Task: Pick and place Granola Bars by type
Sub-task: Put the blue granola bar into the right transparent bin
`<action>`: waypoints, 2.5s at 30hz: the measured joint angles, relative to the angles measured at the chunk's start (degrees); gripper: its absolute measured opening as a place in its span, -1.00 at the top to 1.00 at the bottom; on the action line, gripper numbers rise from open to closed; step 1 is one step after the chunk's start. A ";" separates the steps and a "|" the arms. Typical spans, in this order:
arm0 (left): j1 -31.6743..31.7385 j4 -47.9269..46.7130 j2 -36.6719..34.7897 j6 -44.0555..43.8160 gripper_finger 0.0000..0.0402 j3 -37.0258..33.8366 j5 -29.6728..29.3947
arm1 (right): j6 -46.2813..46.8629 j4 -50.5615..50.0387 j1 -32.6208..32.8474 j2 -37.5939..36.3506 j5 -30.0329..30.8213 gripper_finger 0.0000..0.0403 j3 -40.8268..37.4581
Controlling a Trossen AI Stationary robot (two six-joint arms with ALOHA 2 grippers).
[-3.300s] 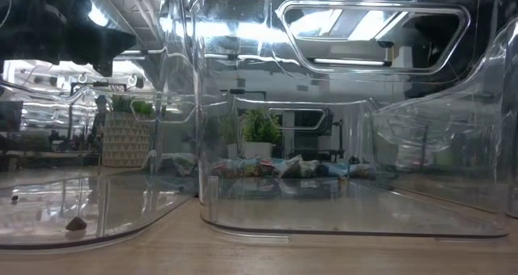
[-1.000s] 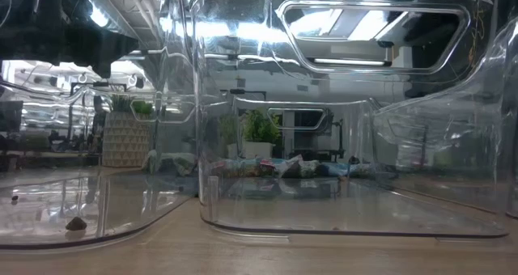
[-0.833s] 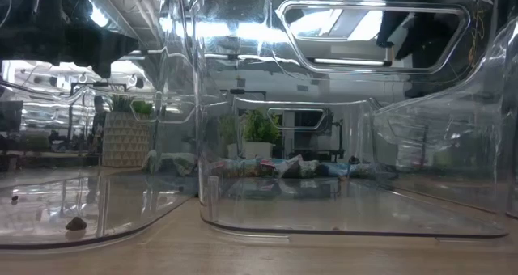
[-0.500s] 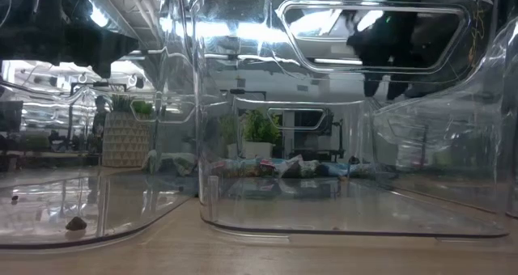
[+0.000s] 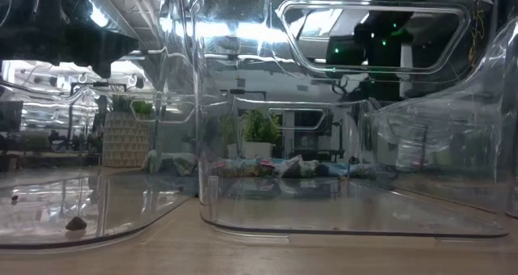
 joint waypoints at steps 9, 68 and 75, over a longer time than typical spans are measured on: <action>0.01 -0.02 0.01 0.02 0.96 0.01 -0.01 | 2.83 8.50 -2.09 1.31 -2.12 -0.49 -6.72; 0.00 -0.02 0.00 0.02 0.95 0.00 -0.02 | -4.34 10.72 -2.03 -38.61 -25.71 0.91 -9.89; 0.00 0.00 0.00 0.01 0.95 0.00 -0.02 | -6.63 14.49 -0.16 -46.80 -29.07 0.84 -9.87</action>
